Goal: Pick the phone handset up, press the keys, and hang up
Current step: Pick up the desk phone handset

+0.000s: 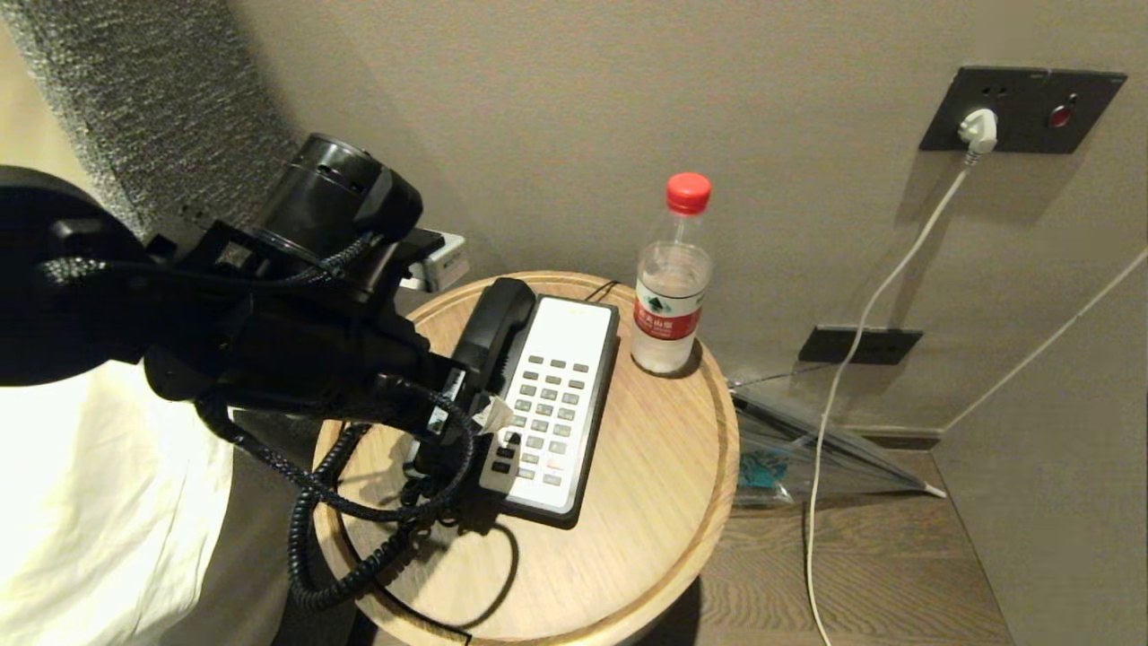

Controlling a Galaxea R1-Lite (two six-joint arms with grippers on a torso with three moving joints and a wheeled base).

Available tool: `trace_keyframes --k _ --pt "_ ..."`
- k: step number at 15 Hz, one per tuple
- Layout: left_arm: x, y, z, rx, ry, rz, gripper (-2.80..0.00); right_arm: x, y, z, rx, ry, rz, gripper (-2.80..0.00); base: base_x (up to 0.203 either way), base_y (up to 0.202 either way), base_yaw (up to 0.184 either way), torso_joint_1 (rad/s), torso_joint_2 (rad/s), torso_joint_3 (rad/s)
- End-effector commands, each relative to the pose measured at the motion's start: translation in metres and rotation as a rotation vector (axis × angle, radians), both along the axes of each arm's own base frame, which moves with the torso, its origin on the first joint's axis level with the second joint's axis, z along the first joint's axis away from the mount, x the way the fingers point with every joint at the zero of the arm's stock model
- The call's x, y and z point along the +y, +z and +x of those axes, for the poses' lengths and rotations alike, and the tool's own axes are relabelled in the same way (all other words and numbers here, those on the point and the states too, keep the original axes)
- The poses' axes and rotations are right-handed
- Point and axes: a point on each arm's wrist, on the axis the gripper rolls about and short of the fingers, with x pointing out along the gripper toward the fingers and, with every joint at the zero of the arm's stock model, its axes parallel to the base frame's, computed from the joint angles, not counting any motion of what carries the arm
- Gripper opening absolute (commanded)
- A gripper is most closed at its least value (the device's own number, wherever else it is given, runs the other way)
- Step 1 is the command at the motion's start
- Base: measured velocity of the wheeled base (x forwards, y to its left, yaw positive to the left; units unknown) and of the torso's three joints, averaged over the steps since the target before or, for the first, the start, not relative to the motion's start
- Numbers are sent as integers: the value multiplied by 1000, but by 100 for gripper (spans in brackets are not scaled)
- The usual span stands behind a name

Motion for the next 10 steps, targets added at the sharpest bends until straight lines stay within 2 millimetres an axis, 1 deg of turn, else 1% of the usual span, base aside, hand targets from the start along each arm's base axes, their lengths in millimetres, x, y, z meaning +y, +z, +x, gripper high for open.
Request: trace_keyframes --k 1,2,5,10 --pt "-2 -4 9 5 13 14 0 0 0 0 -2 -1 0 -280 0 0 0 0 0 0" --pt "-1 -3 13 -6 29 20 0 0 0 0 -3 -1 0 -280 0 0 0 0 0 0" --pt "-1 1 15 -21 38 19 0 0 0 0 -1 -1 0 -280 0 0 0 0 0 0" --pt "-6 -1 21 -18 39 20 0 0 0 0 -2 -1 0 -280 0 0 0 0 0 0"
